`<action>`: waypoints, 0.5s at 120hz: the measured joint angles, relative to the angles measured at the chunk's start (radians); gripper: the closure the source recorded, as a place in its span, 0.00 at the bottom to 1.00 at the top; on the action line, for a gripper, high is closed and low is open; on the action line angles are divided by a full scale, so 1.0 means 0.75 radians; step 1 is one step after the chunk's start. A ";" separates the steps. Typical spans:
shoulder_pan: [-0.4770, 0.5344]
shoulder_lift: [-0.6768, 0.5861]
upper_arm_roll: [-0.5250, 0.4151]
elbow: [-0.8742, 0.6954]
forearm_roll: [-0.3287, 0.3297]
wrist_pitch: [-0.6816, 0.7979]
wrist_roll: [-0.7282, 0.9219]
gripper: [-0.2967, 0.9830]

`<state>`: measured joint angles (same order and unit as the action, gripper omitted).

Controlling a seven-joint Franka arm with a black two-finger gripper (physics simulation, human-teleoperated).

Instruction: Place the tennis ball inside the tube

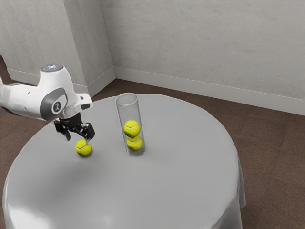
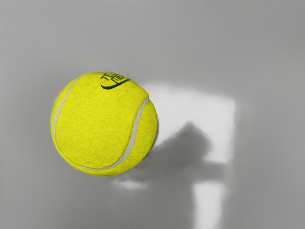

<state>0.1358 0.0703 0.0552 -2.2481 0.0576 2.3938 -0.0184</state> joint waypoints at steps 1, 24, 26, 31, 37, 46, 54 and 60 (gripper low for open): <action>0.003 0.007 0.000 0.006 0.000 0.000 0.001 0.23; 0.069 0.178 -0.005 0.151 -0.016 -0.010 0.025 0.23; 0.070 0.191 -0.007 0.162 -0.018 -0.011 0.027 0.23; 0.070 0.213 -0.010 0.181 -0.023 -0.013 0.031 0.23; 0.071 0.231 -0.011 0.198 -0.026 -0.015 0.036 0.23; 0.072 0.267 -0.012 0.228 -0.030 -0.018 0.042 0.23; 0.074 0.300 -0.012 0.250 -0.033 -0.019 0.047 0.23; 0.077 0.315 -0.011 0.259 -0.033 -0.020 0.050 0.23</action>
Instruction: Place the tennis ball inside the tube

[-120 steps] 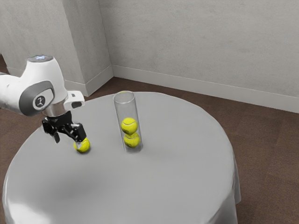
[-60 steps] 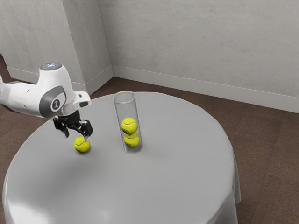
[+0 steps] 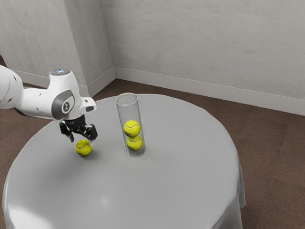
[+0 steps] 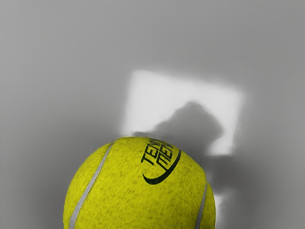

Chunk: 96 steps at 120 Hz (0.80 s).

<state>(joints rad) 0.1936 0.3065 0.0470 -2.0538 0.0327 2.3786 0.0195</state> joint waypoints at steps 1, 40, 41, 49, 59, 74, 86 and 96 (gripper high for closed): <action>0.000 0.003 0.000 0.002 0.000 0.000 0.001 0.23; 0.000 0.099 -0.001 0.048 -0.002 -0.003 0.017 0.23; 0.000 0.102 -0.001 0.051 -0.002 -0.003 0.017 0.23; 0.001 0.122 0.000 0.067 -0.003 -0.005 0.019 0.23; 0.001 0.130 0.001 0.077 -0.005 -0.008 0.021 0.23; 0.002 0.136 0.001 0.086 -0.016 -0.012 0.024 0.30; 0.002 0.138 0.001 0.089 -0.025 -0.015 0.026 0.36; 0.003 0.138 0.002 0.090 -0.028 -0.022 0.027 0.40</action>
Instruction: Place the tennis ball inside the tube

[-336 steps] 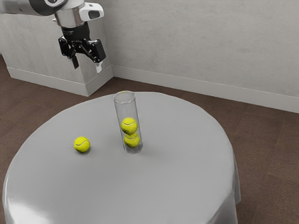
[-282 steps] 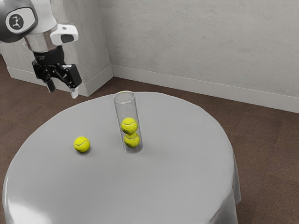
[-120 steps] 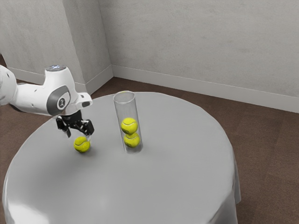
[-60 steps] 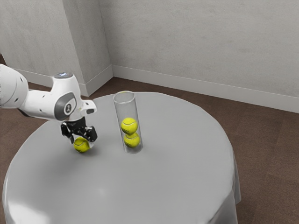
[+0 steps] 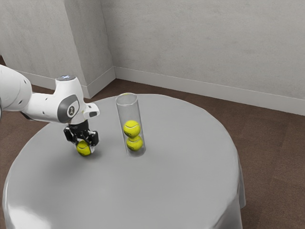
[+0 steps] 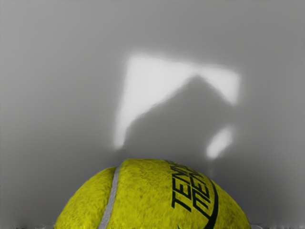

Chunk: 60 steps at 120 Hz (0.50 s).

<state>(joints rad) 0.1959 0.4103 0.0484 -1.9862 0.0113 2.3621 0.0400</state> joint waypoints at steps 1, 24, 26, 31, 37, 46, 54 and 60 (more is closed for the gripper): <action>0.000 0.000 0.000 0.000 0.000 -0.001 0.000 0.40; 0.002 -0.010 -0.001 0.000 0.000 -0.015 0.000 0.44; 0.003 -0.012 -0.001 0.000 0.000 -0.018 0.000 0.44; 0.003 -0.019 -0.001 -0.001 0.000 -0.023 -0.001 0.45; 0.003 -0.030 -0.002 -0.002 0.001 -0.028 -0.003 0.45; 0.003 -0.093 -0.006 -0.019 0.003 -0.046 -0.005 0.47; 0.004 -0.192 -0.019 -0.044 0.005 -0.076 -0.008 0.49; 0.004 -0.277 -0.037 -0.053 0.004 -0.115 -0.011 0.49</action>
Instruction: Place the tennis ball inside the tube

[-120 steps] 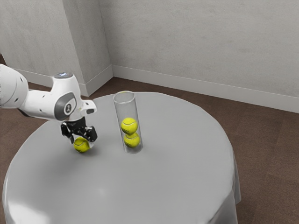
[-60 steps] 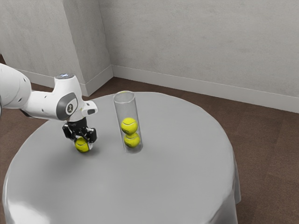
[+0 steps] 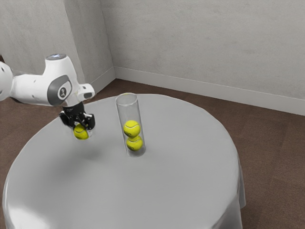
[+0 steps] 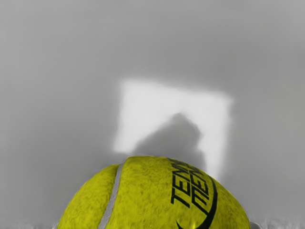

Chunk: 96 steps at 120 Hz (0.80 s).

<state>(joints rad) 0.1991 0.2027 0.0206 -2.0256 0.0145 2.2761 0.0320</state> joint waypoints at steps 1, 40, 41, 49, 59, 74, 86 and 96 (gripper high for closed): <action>0.000 -0.018 -0.004 -0.001 -0.001 -0.009 0.000 0.50; 0.016 -0.340 -0.160 0.122 -0.024 -0.353 -0.008 0.50; 0.018 -0.341 -0.167 0.129 -0.025 -0.359 -0.008 0.50; 0.009 -0.345 -0.211 0.171 -0.031 -0.402 -0.008 0.50; -0.021 -0.346 -0.251 0.214 -0.034 -0.438 -0.008 0.50; -0.044 -0.324 -0.307 0.256 -0.038 -0.465 -0.007 0.50; -0.065 -0.291 -0.334 0.292 -0.041 -0.475 -0.006 0.50; -0.092 -0.252 -0.343 0.321 -0.042 -0.481 -0.005 0.50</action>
<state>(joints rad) 0.1298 0.0136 -0.2363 -1.7850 -0.0168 1.9156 0.0280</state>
